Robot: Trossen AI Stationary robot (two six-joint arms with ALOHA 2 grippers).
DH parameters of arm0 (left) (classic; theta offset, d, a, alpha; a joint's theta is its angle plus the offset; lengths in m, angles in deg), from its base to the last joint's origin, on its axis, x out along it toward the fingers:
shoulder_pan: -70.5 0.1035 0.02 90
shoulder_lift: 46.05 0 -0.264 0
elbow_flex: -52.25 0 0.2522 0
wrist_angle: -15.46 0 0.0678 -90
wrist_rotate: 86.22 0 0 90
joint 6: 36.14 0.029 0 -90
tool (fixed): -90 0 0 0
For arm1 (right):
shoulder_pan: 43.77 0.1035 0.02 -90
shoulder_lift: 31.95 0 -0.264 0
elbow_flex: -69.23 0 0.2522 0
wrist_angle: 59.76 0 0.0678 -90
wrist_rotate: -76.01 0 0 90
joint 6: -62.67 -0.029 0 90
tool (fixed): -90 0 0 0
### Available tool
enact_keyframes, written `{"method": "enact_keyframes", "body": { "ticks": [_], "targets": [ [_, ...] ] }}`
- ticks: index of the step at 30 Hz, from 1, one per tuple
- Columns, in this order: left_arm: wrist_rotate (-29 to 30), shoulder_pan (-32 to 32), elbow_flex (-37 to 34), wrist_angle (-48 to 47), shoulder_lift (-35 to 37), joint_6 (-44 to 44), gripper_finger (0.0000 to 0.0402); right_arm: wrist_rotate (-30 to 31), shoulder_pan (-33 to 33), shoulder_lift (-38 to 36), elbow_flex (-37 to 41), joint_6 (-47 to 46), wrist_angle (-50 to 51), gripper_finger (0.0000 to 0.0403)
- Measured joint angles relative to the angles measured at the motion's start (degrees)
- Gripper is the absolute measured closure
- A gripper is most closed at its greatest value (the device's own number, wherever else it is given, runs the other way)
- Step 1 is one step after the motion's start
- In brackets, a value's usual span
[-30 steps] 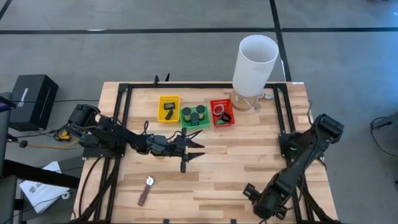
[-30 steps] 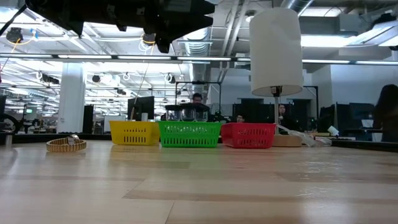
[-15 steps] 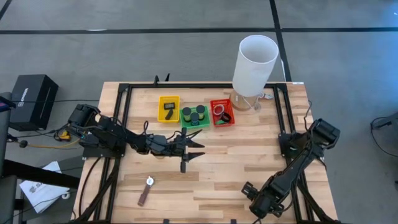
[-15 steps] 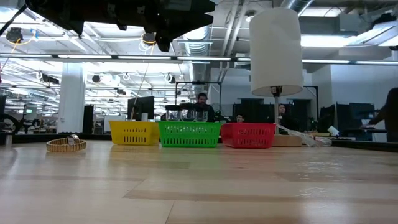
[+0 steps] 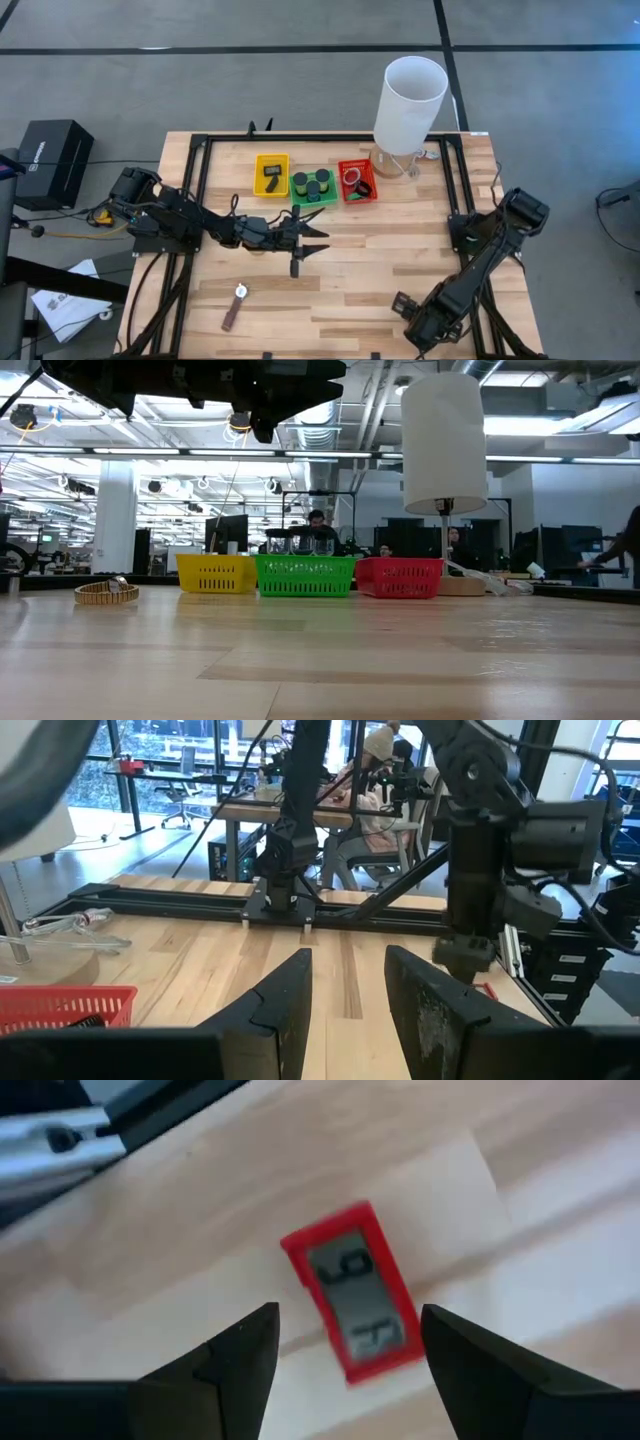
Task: Pick & Place Office items
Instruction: Put the red digital watch into the yellow basket
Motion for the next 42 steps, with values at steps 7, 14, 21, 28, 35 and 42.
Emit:
{"method": "enact_keyframes", "body": {
  "ticks": [7,14,21,28,35,42],
  "targets": [
    [0.00,0.00,0.00,0.08,0.00,-0.02,0.0280,4.45,-0.27,1.33,0.00,12.98,-3.25,0.0168],
    [0.00,0.00,0.00,0.27,0.00,-0.02,0.0280,2.49,-0.77,1.27,0.00,11.72,-2.33,0.0168],
    [0.00,0.00,0.00,0.39,0.00,-0.02,0.0280,1.38,0.12,1.13,0.00,10.62,-2.03,0.0168],
    [0.00,-0.02,0.02,0.51,0.00,-0.04,0.0280,1.75,-0.01,1.39,3.41,11.51,-6.48,0.0168],
    [0.00,0.00,0.02,0.79,0.00,0.07,0.0280,3.15,-1.03,1.39,3.65,14.40,-6.87,0.0168],
    [0.00,0.00,0.02,0.81,0.00,0.14,0.0280,-0.56,-2.34,1.39,3.65,13.91,-8.76,0.0197]
  ]
}}
